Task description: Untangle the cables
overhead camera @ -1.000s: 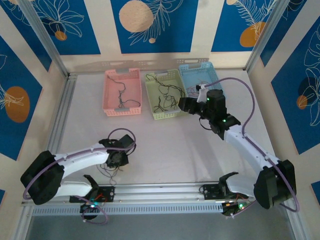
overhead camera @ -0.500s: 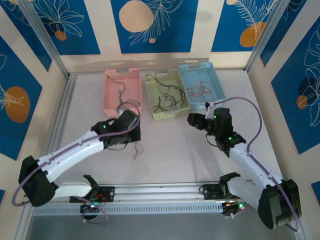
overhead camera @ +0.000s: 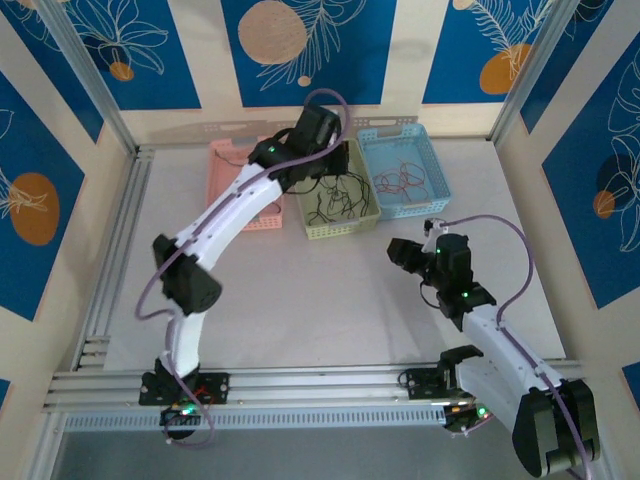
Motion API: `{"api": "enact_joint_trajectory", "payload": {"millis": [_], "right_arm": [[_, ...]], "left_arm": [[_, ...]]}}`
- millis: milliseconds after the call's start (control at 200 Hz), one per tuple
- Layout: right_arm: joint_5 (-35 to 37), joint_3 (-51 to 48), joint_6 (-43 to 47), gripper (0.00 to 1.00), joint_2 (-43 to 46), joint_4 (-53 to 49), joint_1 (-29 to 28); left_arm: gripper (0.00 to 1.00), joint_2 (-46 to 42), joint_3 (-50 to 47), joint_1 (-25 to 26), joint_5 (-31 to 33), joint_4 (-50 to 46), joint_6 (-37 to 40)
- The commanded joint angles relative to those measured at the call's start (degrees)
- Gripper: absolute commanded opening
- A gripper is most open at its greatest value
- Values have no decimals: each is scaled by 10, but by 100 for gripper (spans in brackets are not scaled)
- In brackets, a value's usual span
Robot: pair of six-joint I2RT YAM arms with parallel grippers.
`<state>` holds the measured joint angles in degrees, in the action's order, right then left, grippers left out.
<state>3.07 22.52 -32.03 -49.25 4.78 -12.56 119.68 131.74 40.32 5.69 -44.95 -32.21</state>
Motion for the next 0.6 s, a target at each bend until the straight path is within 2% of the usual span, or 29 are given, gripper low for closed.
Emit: {"api": "enact_joint_trajectory", "payload": {"millis": [0, 70, 100, 155, 220, 320, 430, 500, 595], "right_arm": [[0, -12, -13, 54, 10, 21, 9], [-2, -14, -16, 54, 11, 21, 13], [-3, -14, -17, 54, 11, 22, 15], [-4, -15, -17, 54, 10, 23, 16], [-4, -16, -17, 54, 10, 24, 16], [-3, -17, -18, 54, 8, 25, 17], [-4, -16, -20, 54, 11, 23, 18], [-3, -16, -20, 54, 17, 17, 19], [3, -7, -4, 54, 34, -17, 22]], "left_arm": [[0, 76, 72, -36, -30, -42, 29], [1, 116, 89, -54, -40, -23, 30], [14, 132, 94, -59, -46, -15, 35], [44, 159, 113, -63, -49, -16, 48], [60, 182, 133, -64, -51, -30, 61], [71, 168, 129, -62, -49, -46, 79], [75, 95, 64, -54, -31, -40, 103], [76, -1, -58, -43, -14, 13, 116], [80, -163, -287, -33, 6, 125, 118]]}}
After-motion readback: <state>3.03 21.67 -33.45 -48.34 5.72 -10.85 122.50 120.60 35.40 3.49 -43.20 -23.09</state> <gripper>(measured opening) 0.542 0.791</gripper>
